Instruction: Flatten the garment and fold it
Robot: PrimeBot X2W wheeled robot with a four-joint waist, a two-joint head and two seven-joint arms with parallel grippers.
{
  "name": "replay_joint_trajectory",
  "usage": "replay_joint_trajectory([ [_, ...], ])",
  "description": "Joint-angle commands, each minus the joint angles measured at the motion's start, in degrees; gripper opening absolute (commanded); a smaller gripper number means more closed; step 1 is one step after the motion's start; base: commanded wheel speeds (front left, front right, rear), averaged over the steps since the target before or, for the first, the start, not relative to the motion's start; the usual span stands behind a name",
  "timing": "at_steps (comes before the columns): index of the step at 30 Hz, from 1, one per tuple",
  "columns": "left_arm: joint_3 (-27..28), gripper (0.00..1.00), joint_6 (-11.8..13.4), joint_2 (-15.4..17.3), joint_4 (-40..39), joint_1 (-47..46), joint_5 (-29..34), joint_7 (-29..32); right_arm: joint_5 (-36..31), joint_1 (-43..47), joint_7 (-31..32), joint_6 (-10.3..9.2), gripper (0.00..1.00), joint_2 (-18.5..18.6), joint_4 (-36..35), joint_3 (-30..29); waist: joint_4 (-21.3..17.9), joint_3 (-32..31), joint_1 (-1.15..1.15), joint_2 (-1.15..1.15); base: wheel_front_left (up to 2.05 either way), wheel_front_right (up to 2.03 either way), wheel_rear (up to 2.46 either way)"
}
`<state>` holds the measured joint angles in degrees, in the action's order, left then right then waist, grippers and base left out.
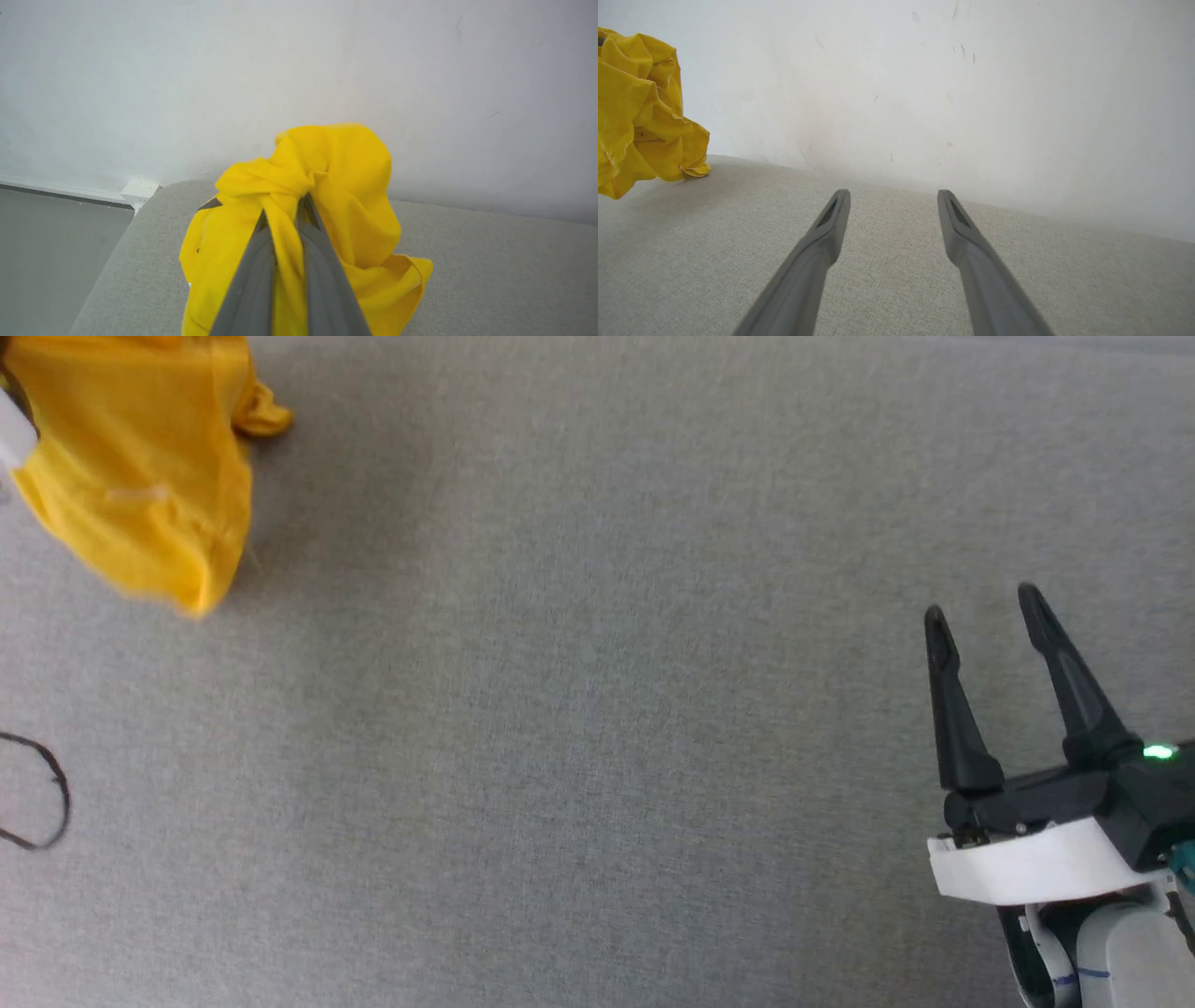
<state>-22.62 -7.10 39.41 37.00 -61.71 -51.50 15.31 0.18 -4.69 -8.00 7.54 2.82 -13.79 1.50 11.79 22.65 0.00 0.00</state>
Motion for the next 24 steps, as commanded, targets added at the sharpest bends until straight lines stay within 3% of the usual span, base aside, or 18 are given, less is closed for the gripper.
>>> replay_joint_trajectory([
  [1,-0.81,0.0,-0.38,0.67,-1.52,-1.76,1.5,0.16,0.96,0.87,-0.97,-0.05,1.0,0.06,0.82,-0.49,-2.04,-5.39,0.0,0.0,0.0,0.0,0.0],
  [8,-2.89,0.0,1.35,-0.79,-9.4,-6.23,3.33,3.28,4.13,2.57,-4.0,-0.05,1.0,0.06,4.4,-2.23,-4.76,-11.35,0.0,0.0,0.0,0.0,0.0],
  [16,-6.08,0.0,4.1,-7.7,-20.05,-7.05,1.74,7.67,6.28,5.02,-5.56,-0.05,1.0,0.06,6.54,-4.51,-8.2,-16.5,0.0,0.0,0.0,0.0,0.0],
  [24,-10.8,0.0,7.78,-14.93,-29.52,-1.66,0.85,8.86,6.61,6.48,-6.11,-0.05,1.0,0.06,6.43,-8.1,-10.97,-17.62,0.0,0.0,0.0,0.0,0.0],
])
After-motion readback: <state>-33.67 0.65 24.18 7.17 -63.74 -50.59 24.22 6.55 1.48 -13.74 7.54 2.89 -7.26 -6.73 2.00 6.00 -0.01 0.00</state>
